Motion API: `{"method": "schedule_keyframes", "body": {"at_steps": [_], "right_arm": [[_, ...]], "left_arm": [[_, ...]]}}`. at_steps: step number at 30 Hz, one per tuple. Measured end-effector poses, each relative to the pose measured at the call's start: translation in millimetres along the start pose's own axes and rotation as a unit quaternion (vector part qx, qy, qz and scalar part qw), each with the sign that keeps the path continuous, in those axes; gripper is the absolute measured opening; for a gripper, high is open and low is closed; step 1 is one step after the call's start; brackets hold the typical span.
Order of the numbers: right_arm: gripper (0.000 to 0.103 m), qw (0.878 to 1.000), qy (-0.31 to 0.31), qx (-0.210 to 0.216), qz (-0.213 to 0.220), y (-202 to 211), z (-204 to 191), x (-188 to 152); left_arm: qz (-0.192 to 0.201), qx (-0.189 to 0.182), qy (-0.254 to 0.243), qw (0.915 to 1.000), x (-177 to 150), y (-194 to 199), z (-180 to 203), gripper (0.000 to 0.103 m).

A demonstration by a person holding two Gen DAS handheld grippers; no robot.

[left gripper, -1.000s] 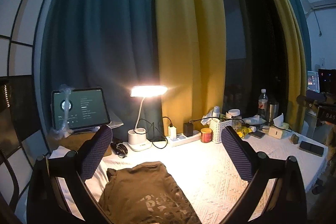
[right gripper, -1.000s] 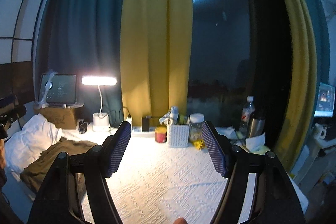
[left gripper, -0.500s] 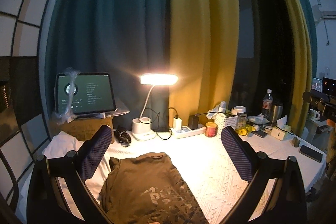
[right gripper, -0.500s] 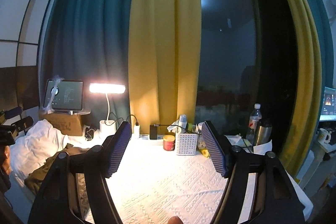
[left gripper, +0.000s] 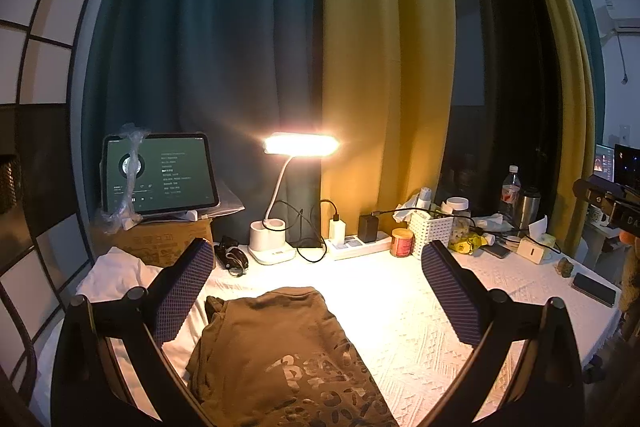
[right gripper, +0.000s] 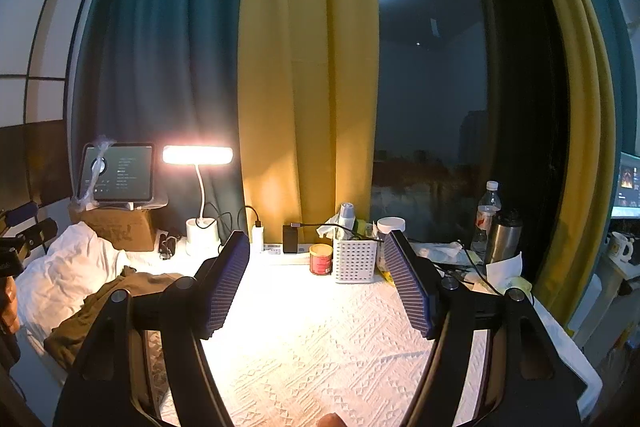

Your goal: Fold small clothes

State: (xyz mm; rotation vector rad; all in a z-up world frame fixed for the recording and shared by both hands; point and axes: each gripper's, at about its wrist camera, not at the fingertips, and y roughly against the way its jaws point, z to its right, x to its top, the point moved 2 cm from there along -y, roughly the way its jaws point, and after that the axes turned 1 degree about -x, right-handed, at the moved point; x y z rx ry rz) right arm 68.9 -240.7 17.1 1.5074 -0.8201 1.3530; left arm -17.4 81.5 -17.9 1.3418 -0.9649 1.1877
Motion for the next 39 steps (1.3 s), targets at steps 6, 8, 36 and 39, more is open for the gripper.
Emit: {"method": "schedule_keyframes", "body": {"at_steps": [6,8,36,39], "right_arm": [[0.073,1.000,0.001,0.003,-0.006,1.4,-0.2,-2.7],[0.073,1.000,0.001,0.003,-0.006,1.8,0.1,-3.1],[0.073,1.000,0.006,0.009,-0.015,-0.3,-5.3,-9.2],[0.073,1.000,0.006,0.010,-0.015,-0.5,-5.0,-9.2]], "left_arm": [[0.002,-0.001,-0.002,1.0000,1.5,1.2,1.0,0.102],[0.002,-0.001,-0.002,1.0000,1.4,1.4,1.4,0.102],[0.002,-0.002,-0.002,1.0000,1.7,0.9,0.4,0.102],[0.002,-0.002,-0.002,1.0000,1.7,1.0,0.5,0.102]]}}
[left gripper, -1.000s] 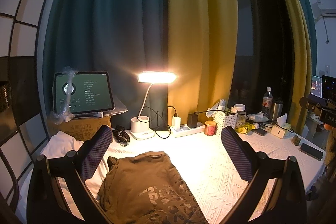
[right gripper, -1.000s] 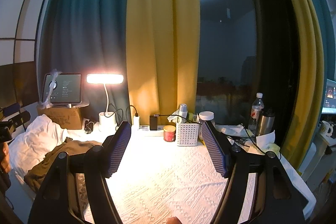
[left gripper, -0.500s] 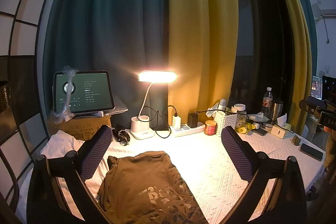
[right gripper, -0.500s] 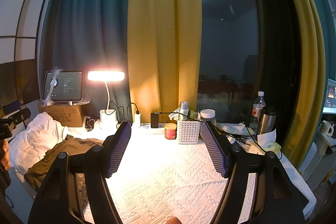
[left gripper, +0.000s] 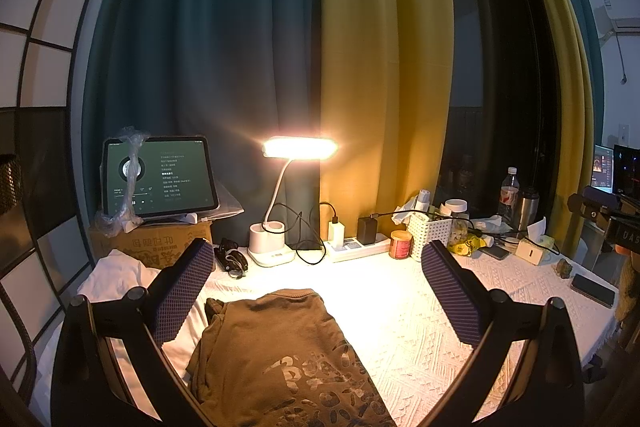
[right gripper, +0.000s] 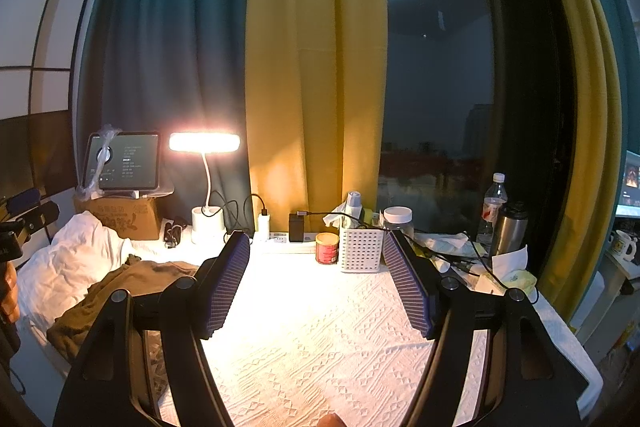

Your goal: Fold small clothes

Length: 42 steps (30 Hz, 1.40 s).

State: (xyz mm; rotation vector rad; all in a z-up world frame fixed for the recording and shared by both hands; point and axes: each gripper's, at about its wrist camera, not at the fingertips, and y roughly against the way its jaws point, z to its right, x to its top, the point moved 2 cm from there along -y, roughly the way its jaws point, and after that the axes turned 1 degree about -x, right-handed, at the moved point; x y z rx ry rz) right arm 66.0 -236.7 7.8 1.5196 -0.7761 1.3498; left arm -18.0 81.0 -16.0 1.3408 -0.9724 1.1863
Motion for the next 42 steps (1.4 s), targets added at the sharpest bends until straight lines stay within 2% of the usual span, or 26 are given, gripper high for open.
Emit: {"method": "schedule_keyframes", "body": {"at_steps": [20,23,42], "right_arm": [[0.073,1.000,0.000,0.000,-0.001,0.1,0.1,-0.2],[0.073,1.000,0.000,0.001,-0.001,1.0,1.5,-1.4],[0.073,1.000,0.001,-0.002,-0.007,1.3,3.1,-6.4]], "left_arm": [[0.001,-0.001,0.000,1.0000,0.3,0.6,-0.2,0.102],[0.005,0.009,-0.008,0.9999,0.4,1.6,2.7,0.102],[-0.003,-0.008,0.004,1.0000,0.0,1.6,2.0,0.102]]}}
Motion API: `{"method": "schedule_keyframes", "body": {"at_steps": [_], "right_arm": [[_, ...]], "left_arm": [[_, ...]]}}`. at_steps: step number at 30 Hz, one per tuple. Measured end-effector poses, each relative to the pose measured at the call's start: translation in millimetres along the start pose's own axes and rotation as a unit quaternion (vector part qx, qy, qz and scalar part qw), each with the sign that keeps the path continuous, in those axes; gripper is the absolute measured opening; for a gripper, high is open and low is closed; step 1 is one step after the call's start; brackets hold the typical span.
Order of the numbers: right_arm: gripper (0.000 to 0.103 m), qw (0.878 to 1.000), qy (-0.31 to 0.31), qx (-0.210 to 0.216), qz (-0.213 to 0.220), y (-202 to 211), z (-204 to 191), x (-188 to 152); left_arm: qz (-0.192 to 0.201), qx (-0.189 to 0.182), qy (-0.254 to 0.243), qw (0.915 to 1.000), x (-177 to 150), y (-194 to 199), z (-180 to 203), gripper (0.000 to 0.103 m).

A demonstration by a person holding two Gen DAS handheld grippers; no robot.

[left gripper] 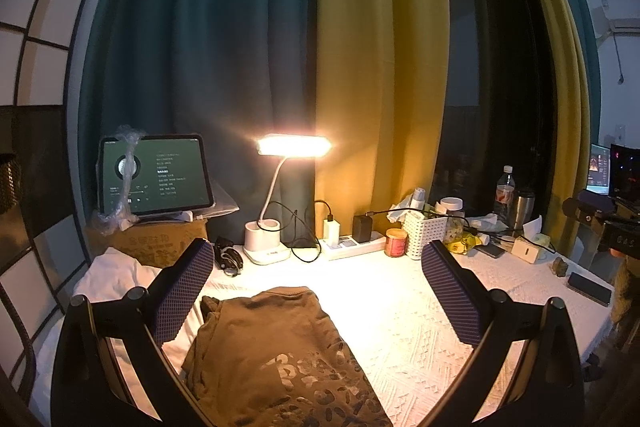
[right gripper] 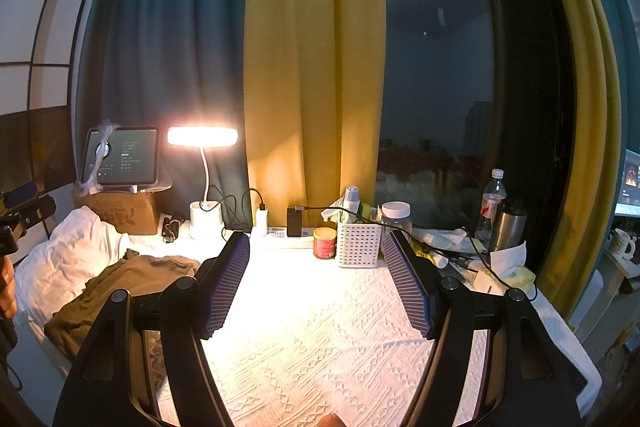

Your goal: Fold small clothes

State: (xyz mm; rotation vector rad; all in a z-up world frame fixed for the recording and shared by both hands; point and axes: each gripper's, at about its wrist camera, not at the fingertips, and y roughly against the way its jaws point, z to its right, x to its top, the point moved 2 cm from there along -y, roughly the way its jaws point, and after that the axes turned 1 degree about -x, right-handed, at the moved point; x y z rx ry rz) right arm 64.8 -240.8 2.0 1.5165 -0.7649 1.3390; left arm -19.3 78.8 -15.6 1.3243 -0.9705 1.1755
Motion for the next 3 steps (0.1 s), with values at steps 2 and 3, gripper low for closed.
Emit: {"method": "schedule_keyframes", "body": {"at_steps": [2,3], "right_arm": [[0.073,1.000,0.001,0.000,-0.003,-1.0,0.3,-1.2],[0.073,1.000,0.001,0.000,-0.003,-1.7,0.3,-1.0]], "left_arm": [[-0.003,-0.001,0.001,1.0000,-0.2,-1.9,-1.2,0.102],[-0.005,-0.005,0.001,1.0000,-0.3,-1.3,-1.6,0.102]]}}
